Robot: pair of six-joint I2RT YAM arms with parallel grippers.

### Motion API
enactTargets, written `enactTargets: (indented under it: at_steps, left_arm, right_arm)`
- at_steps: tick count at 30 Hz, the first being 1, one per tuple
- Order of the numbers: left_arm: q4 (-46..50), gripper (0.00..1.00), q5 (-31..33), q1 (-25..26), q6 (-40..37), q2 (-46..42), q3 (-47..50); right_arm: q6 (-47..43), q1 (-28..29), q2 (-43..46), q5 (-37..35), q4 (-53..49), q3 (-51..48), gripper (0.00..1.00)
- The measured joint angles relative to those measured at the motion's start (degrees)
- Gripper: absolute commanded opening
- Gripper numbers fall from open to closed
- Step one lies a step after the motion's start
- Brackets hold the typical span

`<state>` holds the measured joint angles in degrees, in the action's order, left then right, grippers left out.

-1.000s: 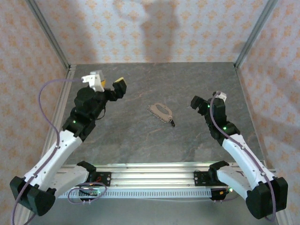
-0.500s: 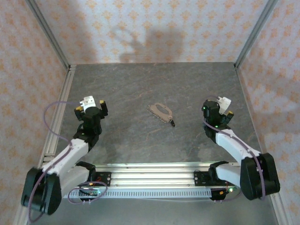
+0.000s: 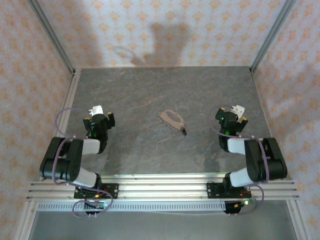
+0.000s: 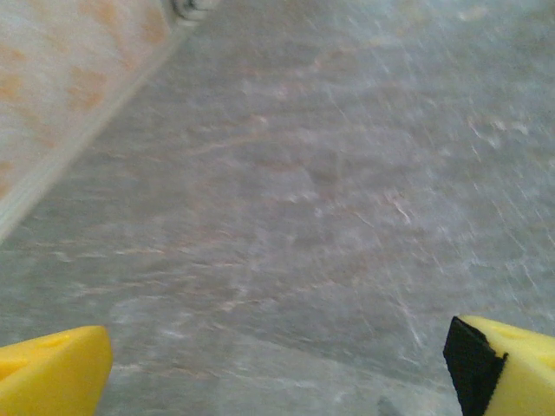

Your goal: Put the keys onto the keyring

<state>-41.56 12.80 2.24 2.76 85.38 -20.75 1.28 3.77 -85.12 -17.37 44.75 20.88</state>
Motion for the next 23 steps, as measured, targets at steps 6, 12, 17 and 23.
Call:
enactTargets:
  at_steps: [6, 12, 17, 23]
  left_arm:
    - [0.0, 1.00, -4.1, 0.0, -1.3, 1.0, -2.8]
    - [0.0, 1.00, -5.0, 0.0, -1.4, 1.0, -3.0]
    - [0.0, 1.00, -5.1, 0.0, -1.4, 1.0, -3.0]
    - [0.0, 1.00, -5.1, 0.2, -1.4, 1.0, -3.0]
  right_arm:
    - [-1.4, -1.6, -3.1, 7.4, -1.1, 1.6, 0.99]
    - [-1.8, -1.7, -3.1, 9.6, -0.5, 2.3, 0.99]
    - [-2.1, -1.7, -3.1, 9.9, -0.1, 2.3, 0.99]
    - [-2.1, -1.7, -3.1, 10.4, -0.2, 2.4, 0.99]
